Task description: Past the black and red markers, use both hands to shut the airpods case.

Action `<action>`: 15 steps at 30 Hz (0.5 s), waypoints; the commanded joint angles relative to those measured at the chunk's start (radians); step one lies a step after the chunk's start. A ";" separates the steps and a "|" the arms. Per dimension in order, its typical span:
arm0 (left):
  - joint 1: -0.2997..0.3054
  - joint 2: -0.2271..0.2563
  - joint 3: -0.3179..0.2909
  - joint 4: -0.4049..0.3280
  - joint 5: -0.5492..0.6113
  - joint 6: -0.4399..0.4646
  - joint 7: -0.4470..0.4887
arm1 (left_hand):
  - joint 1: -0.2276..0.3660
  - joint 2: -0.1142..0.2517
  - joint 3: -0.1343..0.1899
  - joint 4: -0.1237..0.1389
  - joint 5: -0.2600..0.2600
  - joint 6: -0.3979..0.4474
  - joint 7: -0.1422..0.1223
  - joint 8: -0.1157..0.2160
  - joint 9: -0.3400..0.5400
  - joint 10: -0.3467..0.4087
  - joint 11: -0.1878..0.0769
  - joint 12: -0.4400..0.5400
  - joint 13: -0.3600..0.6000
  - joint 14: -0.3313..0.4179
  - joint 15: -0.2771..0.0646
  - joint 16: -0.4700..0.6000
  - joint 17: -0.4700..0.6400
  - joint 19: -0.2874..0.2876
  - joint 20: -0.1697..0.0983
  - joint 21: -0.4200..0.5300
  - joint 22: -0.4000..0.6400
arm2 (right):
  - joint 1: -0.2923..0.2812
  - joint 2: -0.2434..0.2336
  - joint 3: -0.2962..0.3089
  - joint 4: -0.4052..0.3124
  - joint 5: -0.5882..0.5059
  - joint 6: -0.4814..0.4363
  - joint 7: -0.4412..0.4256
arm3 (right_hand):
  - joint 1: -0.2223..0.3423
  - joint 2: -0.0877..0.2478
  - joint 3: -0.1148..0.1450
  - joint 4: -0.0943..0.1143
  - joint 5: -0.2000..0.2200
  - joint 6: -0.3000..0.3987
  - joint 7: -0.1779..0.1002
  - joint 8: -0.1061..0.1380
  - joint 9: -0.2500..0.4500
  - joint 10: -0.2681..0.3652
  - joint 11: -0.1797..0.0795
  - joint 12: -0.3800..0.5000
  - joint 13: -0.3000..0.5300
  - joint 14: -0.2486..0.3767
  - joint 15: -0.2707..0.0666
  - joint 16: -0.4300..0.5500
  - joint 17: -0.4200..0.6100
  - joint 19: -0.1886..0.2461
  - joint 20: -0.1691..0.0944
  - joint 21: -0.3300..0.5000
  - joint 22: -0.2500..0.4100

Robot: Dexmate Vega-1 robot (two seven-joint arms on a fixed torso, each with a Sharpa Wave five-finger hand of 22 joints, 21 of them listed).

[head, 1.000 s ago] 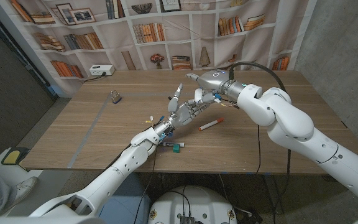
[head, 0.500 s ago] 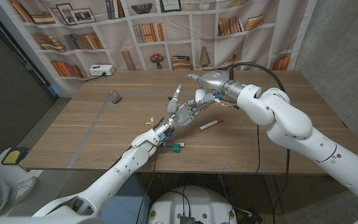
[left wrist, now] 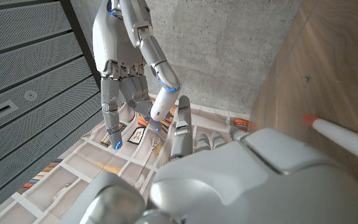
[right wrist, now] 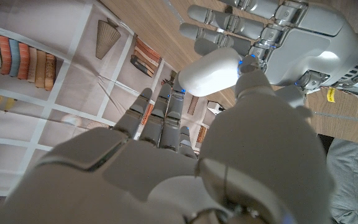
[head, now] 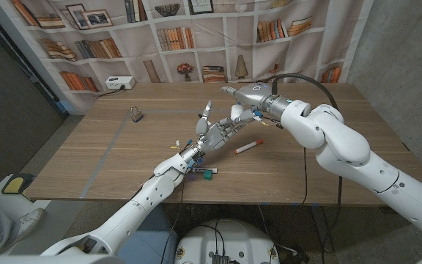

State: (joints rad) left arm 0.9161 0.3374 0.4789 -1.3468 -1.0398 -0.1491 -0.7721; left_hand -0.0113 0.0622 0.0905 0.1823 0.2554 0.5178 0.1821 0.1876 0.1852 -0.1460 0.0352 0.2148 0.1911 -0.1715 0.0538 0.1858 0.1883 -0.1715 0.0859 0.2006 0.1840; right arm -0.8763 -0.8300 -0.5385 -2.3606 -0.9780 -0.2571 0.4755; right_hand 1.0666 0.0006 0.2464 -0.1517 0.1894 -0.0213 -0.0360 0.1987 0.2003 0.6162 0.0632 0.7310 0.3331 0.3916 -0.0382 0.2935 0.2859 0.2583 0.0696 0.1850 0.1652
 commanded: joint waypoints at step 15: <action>0.091 0.096 -0.051 -0.171 0.017 -0.045 0.172 | 0.003 0.012 -0.021 -0.005 0.007 -0.002 -0.006 0.001 0.001 -0.008 0.001 -0.001 0.002 -0.217 0.005 0.005 0.003 -0.099 0.013 0.003 0.004 | -0.068 -0.042 0.070 -0.062 0.006 -0.046 -0.021 | 0.151 0.141 -0.009 0.001 0.004 0.001 0.001 0.001 0.002 0.254 -0.249 0.009 -0.001 0.006 -0.175 -0.002 0.001 0.000 0.001 0.003 0.002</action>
State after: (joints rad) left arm 0.9689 0.4003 0.4537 -1.4633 -1.0180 -0.1626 -0.6962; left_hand -0.0079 0.0656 0.0748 0.1747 0.2592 0.5125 0.1767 0.1876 0.1853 -0.1503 0.0394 0.2116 0.1911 -0.1715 0.0538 0.1858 0.1883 -0.1716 0.0968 0.2013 0.1840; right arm -0.9022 -0.8482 -0.5132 -2.3922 -0.9729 -0.2778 0.4592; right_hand 1.0732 -0.0008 0.2379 -0.1519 0.1884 -0.0214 -0.0359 0.1986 0.2003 0.6158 0.0629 0.7297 0.3266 0.3931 -0.0367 0.2936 0.2858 0.2583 0.0696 0.1850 0.1653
